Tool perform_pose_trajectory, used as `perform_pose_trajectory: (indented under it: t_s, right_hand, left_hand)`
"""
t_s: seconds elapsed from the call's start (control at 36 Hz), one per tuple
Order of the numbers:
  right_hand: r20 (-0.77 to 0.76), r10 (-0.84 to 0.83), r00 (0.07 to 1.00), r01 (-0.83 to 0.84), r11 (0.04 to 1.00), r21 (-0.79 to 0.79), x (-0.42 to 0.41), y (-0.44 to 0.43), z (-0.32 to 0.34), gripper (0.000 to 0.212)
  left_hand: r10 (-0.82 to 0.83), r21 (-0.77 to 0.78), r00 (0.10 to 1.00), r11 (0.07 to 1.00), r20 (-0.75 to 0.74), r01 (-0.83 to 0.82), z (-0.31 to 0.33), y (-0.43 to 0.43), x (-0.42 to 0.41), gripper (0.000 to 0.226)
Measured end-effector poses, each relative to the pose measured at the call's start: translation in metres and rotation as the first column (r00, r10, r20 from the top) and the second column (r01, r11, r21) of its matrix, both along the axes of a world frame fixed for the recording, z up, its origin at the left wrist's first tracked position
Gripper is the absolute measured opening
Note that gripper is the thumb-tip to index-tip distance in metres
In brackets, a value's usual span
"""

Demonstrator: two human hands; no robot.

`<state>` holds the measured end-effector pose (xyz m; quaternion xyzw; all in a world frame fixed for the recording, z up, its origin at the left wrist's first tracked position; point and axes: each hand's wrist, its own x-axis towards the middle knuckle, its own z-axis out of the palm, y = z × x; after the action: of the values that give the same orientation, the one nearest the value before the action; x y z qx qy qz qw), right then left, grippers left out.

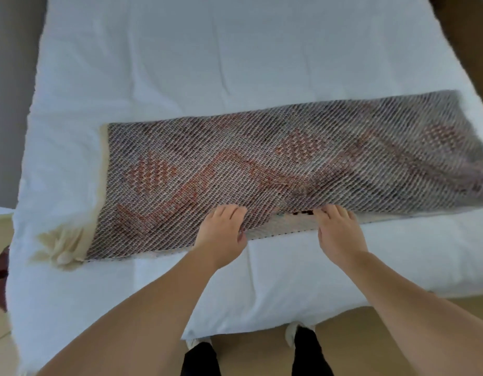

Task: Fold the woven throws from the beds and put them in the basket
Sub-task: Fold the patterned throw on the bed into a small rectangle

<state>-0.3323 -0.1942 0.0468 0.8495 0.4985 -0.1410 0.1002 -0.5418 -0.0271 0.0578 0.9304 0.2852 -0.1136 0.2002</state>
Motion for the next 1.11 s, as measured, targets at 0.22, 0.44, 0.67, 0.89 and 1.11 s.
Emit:
perform_pose_trajectory:
  t_s: [0.22,0.44,0.67,0.89,1.11]
  right_hand:
    - [0.009,0.059,0.998,-0.057,0.990,-0.129,0.101,-0.046,-0.007,0.053]
    - [0.004,0.181,0.983,-0.179,0.975,-0.129,0.150,-0.047,-0.021,0.059]
    - [-0.026,0.203,0.979,-0.203,0.944,-0.262,0.155,-0.047,-0.031,0.062]
    - [-0.109,0.169,0.980,-0.195,0.931,-0.308,0.160,-0.052,-0.015,0.061]
    - [-0.203,0.197,0.959,-0.253,0.918,-0.305,0.166,-0.091,0.017,0.068]
  left_hand:
    - [0.025,0.155,0.984,0.988,-0.177,0.003,-0.021,-0.049,0.083,0.063]
    - [0.168,0.223,0.938,0.970,-0.302,-0.102,-0.032,-0.047,0.101,0.071]
    - [0.130,0.131,0.966,0.986,-0.221,-0.103,-0.030,-0.042,0.096,0.043]
    - [0.063,0.036,0.976,0.998,-0.209,-0.057,-0.024,-0.056,0.081,0.050]
    - [-0.095,-0.022,0.940,0.995,-0.327,0.093,-0.017,-0.065,0.062,0.050]
